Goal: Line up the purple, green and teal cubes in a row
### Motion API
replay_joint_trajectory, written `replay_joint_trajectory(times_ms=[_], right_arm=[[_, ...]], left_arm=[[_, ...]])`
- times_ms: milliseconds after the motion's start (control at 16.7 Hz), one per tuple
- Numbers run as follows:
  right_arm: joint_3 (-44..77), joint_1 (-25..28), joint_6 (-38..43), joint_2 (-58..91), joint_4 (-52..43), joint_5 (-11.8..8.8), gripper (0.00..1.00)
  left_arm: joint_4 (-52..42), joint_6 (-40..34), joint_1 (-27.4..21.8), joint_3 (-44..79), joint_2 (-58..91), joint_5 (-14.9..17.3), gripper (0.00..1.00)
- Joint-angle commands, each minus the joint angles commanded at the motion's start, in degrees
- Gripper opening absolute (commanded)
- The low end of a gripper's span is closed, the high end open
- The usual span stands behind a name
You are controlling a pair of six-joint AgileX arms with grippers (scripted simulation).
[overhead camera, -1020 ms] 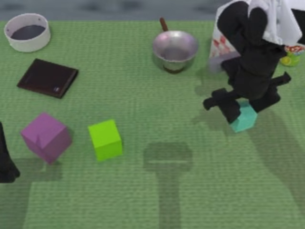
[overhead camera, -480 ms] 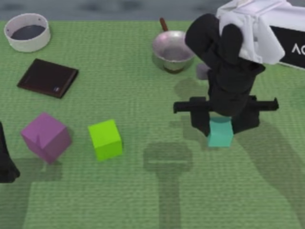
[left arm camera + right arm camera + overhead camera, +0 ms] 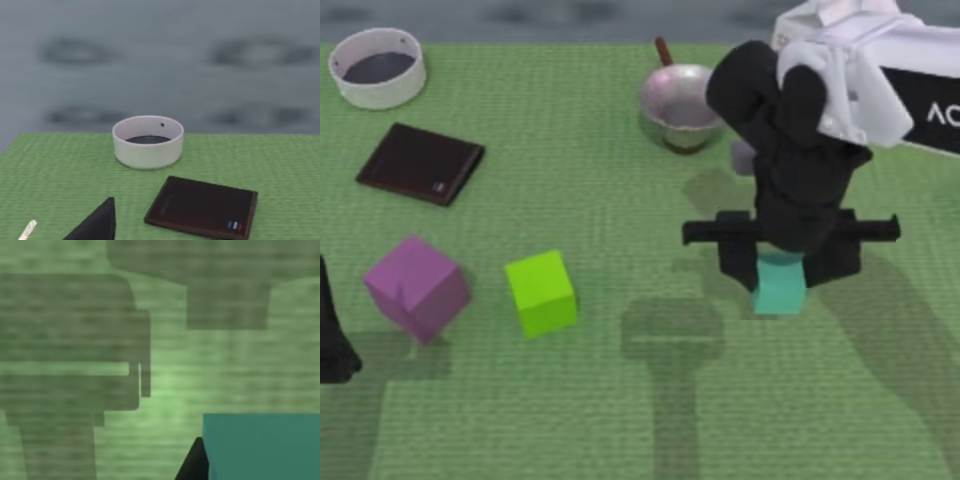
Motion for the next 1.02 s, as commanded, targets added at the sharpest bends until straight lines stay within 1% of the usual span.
replay_joint_trajectory(times_ms=[300, 600, 1020], right_arm=[[-6.87, 0.36, 0.23, 3.24, 10.64, 0.09, 0.0], [-8.0, 0.49, 0.27, 3.86, 12.1, 0.13, 0.0], [-8.0, 0.49, 0.27, 3.86, 12.1, 0.13, 0.53]], left_arm=[[0.0, 0.0, 0.0, 0.0, 0.0, 0.0, 1.0], [0.0, 0.0, 0.0, 0.0, 0.0, 0.0, 1.0], [0.0, 0.0, 0.0, 0.0, 0.0, 0.0, 1.0]])
